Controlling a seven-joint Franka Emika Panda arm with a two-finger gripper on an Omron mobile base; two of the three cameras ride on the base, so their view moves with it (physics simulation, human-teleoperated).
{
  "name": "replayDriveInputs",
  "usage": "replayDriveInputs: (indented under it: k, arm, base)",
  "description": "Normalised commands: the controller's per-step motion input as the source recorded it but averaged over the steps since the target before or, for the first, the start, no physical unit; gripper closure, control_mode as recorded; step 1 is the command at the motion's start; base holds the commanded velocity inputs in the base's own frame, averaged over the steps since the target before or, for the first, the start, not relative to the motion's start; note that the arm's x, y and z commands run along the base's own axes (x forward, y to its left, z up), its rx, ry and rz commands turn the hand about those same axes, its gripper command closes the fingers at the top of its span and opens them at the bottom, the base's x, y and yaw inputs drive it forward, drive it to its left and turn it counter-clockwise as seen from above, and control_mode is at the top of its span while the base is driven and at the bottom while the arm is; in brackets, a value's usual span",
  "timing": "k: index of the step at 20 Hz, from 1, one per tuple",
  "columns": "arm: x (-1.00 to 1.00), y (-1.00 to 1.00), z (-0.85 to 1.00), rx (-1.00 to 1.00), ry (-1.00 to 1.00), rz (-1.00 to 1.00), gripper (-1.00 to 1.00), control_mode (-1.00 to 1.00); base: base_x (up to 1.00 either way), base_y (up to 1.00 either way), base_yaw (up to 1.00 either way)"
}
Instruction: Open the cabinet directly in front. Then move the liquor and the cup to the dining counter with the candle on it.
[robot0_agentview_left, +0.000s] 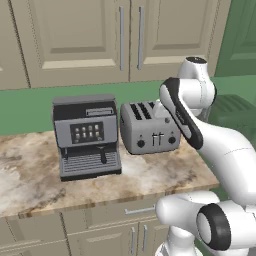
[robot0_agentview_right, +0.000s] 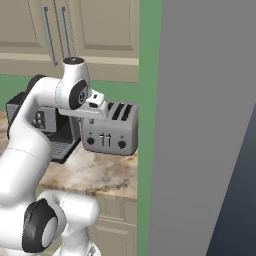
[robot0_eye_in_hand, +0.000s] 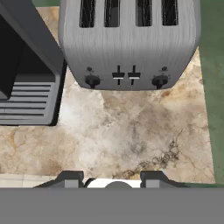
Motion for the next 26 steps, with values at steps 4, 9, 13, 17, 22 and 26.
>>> replayDriveInputs:
  k: [4,9,13,17,22,26]
  arm:
    - [-0.01,0.00,0.00,0.00,0.00,0.00,-1.00,-1.00]
    - [-0.28,0.00,0.12,0.00,-0.16,0.01,-1.00,-1.00]
    - [-0.49,0.00,0.26,0.00,-0.33,0.02,-1.00,-1.00]
    - [-0.41,0.00,0.29,0.00,-0.35,0.01,-1.00,-1.00]
    - [-0.36,0.02,0.36,0.00,-0.34,0.00,-1.00,-1.00]
    - [-0.39,0.00,0.36,0.00,-0.36,0.00,-1.00,-1.00]
  base:
    - [0.00,0.00,0.00]
    - [0.00,0.00,0.00]
    - [0.00,0.00,0.00]
    - [0.00,0.00,0.00]
    - [0.00,0.00,0.00]
    - [0.00,0.00,0.00]
